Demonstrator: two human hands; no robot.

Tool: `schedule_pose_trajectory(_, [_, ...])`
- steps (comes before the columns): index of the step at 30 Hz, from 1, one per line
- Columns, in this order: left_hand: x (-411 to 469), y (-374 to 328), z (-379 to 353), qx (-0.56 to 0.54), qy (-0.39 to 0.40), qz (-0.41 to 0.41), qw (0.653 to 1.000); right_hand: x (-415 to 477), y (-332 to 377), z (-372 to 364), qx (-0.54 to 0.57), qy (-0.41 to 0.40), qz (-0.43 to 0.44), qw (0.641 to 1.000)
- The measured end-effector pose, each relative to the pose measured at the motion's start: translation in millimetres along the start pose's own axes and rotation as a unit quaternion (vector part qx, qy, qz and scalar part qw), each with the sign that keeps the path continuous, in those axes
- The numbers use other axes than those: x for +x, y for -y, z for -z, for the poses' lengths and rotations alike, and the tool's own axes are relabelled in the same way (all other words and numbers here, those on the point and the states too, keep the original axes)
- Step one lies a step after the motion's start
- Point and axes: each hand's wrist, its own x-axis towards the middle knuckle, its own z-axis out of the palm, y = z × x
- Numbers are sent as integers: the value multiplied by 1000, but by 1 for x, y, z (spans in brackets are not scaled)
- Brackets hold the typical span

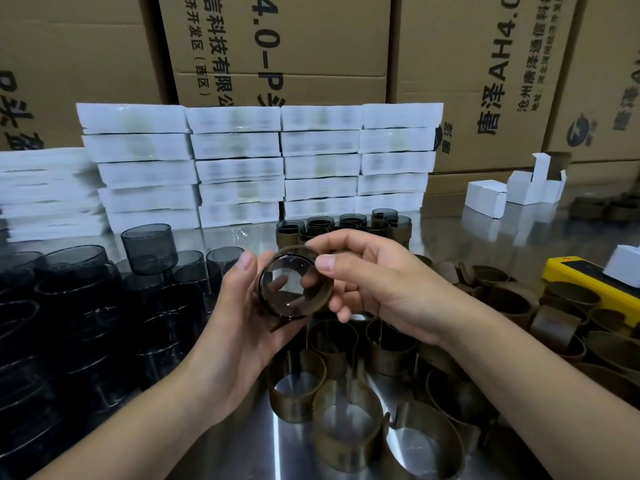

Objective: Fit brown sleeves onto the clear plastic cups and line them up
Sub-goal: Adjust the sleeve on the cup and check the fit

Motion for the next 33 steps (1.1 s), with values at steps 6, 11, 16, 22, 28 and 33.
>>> schedule_pose_trajectory(6, [1,4,3,-12,30,3,999,0,0,-1,-13,-15,5,1000])
schedule_pose_trajectory(11, [2,7,8,-33,-6,3,999,1,-3,0,-49,-33,29,998])
schedule_pose_trajectory(16, [4,8,7,-38,-22,-3,999,0,-2,3,-130,-61,38,989])
schedule_pose_trajectory(22, [1,7,7,-48,26,24,998,1,-5,0,-123,-63,78,987])
schedule_pose_trajectory(28, [0,8,6,-14,14,31,999,3,-10,2,-162,-78,98,979])
schedule_pose_trajectory(33, [2,7,9,-9,-44,12,999,6,-16,6,-252,-54,49,965])
